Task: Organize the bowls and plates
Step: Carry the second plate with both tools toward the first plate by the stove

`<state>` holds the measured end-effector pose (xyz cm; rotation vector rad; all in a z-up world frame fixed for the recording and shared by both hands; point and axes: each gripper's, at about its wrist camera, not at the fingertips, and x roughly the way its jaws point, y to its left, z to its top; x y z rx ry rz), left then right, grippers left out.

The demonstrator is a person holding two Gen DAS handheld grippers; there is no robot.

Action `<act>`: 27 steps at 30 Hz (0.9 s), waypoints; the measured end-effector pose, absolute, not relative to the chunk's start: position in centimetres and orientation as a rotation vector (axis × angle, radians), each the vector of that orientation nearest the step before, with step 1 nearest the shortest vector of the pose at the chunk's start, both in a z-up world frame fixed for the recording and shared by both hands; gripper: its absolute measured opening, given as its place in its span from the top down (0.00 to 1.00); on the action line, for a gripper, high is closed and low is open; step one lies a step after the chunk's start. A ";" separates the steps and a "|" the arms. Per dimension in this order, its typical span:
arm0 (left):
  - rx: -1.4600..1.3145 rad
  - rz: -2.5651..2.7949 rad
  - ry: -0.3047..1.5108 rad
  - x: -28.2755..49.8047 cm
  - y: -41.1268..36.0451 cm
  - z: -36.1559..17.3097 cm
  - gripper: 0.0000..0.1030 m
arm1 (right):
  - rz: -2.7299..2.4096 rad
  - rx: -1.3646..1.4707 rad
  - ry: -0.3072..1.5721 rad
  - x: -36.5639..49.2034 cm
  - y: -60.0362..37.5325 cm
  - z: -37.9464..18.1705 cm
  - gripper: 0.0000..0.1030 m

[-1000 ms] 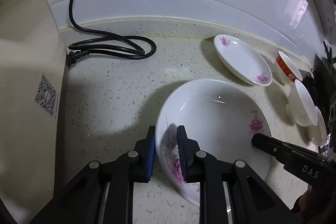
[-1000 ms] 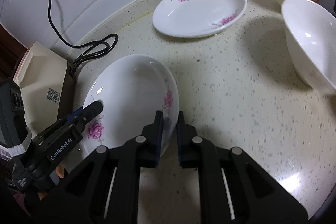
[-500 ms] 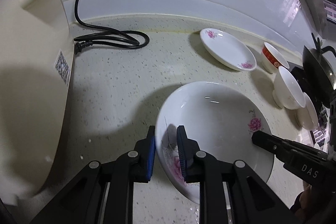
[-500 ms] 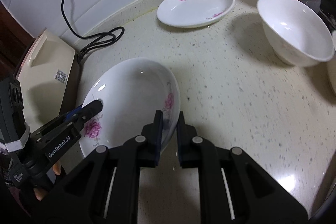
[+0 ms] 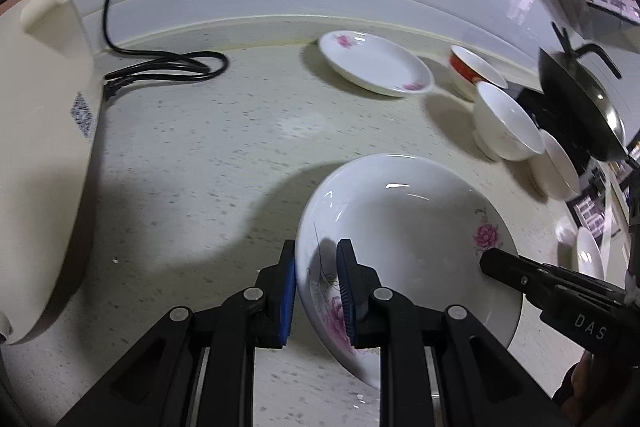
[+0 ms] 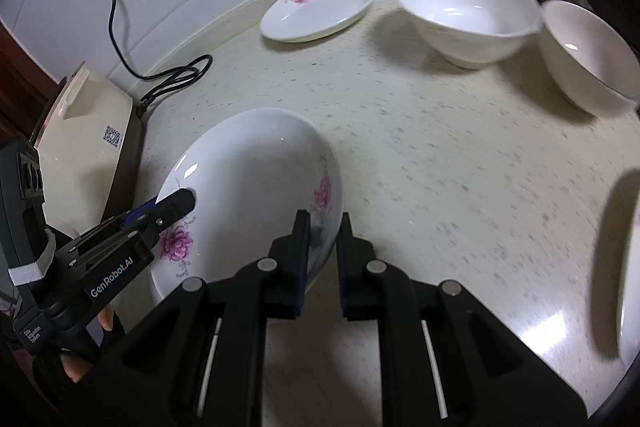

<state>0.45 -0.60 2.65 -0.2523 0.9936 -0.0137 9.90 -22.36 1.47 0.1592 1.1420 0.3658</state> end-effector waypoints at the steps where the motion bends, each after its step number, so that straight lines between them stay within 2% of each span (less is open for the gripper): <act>1: -0.247 -0.024 0.993 0.4 -1.0 2.8 0.80 | 0.357 0.164 1.138 9.6 -22.7 1.6 0.85; 27: -0.130 -0.260 0.964 0.5 -11.2 5.6 0.80 | 0.120 0.323 1.017 4.4 -33.3 5.3 0.85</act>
